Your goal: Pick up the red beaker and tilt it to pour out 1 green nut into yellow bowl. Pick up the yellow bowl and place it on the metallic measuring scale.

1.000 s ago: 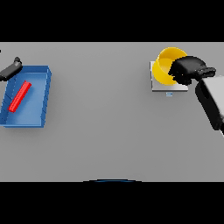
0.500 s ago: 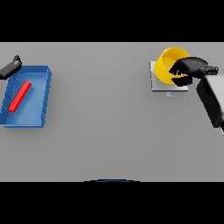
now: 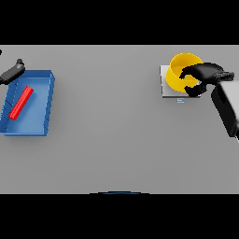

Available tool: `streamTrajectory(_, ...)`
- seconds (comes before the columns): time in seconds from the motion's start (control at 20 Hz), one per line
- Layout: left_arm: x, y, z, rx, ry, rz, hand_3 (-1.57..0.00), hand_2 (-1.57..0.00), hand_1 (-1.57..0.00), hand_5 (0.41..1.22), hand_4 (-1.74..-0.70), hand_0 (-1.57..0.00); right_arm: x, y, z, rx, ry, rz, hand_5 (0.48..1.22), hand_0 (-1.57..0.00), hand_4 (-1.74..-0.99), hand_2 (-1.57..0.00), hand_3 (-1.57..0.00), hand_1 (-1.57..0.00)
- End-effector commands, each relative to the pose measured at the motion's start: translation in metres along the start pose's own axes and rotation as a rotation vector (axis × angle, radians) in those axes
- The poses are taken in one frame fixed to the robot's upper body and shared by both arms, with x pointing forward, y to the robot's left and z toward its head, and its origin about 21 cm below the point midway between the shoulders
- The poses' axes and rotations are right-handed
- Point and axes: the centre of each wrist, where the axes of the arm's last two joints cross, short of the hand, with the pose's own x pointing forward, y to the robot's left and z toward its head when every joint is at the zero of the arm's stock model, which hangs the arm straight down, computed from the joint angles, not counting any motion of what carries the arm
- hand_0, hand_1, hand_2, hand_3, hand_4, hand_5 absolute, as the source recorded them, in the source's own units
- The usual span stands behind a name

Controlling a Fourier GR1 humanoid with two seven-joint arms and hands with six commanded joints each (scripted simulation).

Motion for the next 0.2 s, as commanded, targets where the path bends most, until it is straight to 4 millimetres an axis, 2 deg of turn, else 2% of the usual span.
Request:
streamTrajectory(0.0, 0.0014, -0.0007, 0.0008, -0.002, 0.009, 0.003, 0.0, 0.0, 0.0, 0.772, -0.85, 0.0, 0.0049, -0.0026, -0.0015, 0.003, -0.008, 0.004, 0.807, -0.1, -1.432, -0.12, -0.33, -0.07)
streamTrajectory(0.15, 0.0027, -0.0012, 0.0022, 0.007, 0.01, 0.006, 0.0, 0.0, 0.0, 0.768, -0.85, 0.0, 0.0024, -0.0014, 0.0003, 0.003, -0.013, 0.004, 0.796, -0.05, -1.414, -0.06, -0.26, -0.04)
